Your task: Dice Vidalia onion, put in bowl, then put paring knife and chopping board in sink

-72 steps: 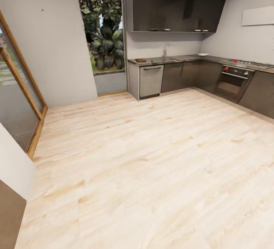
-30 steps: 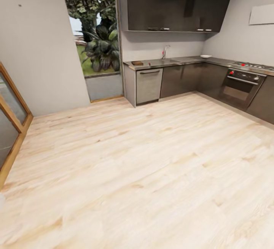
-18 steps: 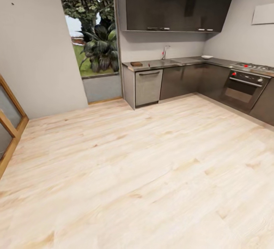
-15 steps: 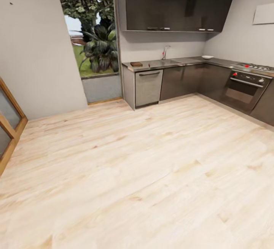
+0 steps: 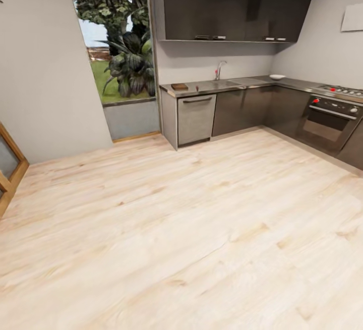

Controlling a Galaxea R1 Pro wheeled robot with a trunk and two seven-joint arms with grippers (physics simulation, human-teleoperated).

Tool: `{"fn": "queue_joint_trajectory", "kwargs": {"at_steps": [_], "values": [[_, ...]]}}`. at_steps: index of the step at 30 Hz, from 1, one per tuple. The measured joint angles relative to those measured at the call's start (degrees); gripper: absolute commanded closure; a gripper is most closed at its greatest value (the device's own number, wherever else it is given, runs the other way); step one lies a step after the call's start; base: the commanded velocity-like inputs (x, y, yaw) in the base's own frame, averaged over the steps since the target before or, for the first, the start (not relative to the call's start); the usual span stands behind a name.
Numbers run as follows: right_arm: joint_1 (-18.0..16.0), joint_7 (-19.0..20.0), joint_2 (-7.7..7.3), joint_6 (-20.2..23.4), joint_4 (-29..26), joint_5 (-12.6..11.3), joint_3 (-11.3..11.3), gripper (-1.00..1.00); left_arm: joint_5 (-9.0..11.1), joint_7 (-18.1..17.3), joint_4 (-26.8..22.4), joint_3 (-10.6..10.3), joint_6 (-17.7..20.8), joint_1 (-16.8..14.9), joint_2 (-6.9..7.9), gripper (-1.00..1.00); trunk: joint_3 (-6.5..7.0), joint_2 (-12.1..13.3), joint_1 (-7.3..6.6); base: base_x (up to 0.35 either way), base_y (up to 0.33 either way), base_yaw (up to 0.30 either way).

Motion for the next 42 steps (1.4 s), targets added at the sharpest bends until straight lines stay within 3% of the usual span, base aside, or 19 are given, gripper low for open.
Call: {"fn": "queue_joint_trajectory", "kwargs": {"at_steps": [42], "values": [[0.02,-0.01,0.18,0.0,0.0,0.0,0.0,-1.0,0.0,0.04,-0.02,0.06,-0.01,0.0,0.0,-1.0,0.0,0.0,0.0,0.282,-0.186,0.0]]}}
